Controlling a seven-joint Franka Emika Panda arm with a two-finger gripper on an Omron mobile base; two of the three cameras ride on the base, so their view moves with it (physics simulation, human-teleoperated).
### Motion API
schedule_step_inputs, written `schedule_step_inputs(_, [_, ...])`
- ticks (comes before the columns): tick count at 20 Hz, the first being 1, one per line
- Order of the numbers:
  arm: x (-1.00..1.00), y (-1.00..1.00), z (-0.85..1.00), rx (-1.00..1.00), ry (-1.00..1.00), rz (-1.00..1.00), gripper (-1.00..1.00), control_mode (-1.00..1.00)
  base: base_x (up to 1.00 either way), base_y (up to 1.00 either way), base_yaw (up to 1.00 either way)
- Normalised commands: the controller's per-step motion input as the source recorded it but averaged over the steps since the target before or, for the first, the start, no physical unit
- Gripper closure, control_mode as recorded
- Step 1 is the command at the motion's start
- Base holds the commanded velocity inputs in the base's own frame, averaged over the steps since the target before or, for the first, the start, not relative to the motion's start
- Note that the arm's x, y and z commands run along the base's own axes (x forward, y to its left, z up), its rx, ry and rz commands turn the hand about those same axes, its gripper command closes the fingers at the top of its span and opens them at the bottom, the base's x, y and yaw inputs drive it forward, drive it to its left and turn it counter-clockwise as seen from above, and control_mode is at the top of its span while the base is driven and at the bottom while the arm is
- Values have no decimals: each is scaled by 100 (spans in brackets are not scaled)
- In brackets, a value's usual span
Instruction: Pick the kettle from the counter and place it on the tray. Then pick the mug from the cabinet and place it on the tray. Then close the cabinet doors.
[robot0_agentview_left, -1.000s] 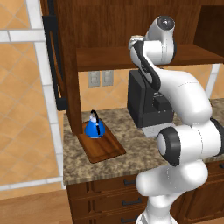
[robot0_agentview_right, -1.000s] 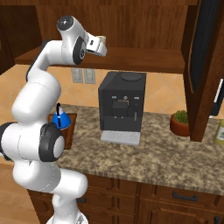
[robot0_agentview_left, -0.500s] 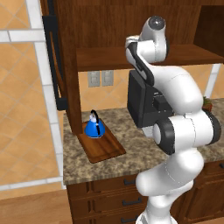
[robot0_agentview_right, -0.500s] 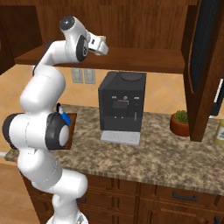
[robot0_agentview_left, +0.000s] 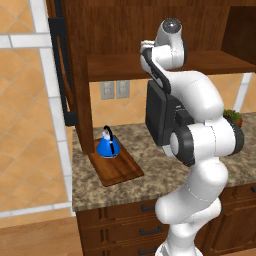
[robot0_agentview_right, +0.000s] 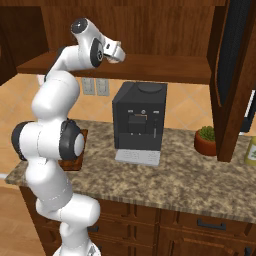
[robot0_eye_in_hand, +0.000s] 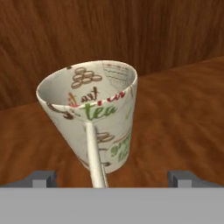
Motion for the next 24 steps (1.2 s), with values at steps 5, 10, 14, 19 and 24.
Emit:
schedule_step_inputs(5, [31, 0, -9, 0, 1, -3, -100, -100, 0, 0, 0])
schedule_step_inputs(10, [17, 0, -3, 0, 3, -1, 100, -100, 0, 0, 0])
schedule_step_inputs(14, [1, 1, -10, 0, 0, 0, 100, -100, 0, 0, 0])
schedule_step_inputs(19, [-2, 16, -17, 0, -6, 0, 100, -100, 0, 0, 0])
schedule_step_inputs(24, [-34, 8, -4, 0, -12, 0, 100, -100, 0, 0, 0])
